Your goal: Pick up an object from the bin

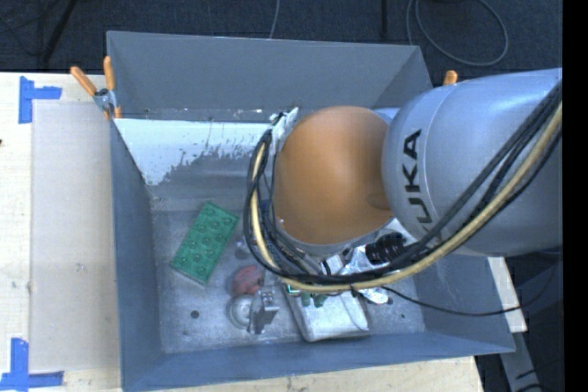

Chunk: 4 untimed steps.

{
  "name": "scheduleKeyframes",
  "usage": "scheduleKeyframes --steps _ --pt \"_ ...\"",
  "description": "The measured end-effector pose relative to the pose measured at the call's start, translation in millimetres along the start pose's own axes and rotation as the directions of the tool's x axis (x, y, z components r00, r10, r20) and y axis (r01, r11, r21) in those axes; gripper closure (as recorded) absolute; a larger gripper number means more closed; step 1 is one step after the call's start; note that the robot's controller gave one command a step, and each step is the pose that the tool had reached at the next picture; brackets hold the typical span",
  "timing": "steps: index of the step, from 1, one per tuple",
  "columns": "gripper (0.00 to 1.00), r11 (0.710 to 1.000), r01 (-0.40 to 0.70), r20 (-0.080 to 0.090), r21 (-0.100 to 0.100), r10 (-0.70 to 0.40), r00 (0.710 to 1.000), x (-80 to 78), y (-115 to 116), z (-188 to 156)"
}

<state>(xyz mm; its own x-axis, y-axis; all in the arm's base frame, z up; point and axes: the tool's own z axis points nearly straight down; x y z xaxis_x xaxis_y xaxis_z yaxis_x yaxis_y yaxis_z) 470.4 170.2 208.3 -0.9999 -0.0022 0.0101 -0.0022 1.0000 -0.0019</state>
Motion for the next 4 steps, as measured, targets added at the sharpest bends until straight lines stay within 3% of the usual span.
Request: scheduleKeyframes --steps 1,2,3,4 --pt "0.0 0.99 -0.138 0.003 0.001 0.138 0.99 -50.8 -37 98" --pt "0.0 0.99 -0.14 0.009 -0.005 0.14 0.99 -71.9 -44 137" --pt "1.0 0.989 -0.144 0.015 -0.008 0.144 0.989 -73.8 -45 133" --pt "1.0 0.987 -0.159 0.016 -0.006 0.159 0.987 -67.0 -47 -13"
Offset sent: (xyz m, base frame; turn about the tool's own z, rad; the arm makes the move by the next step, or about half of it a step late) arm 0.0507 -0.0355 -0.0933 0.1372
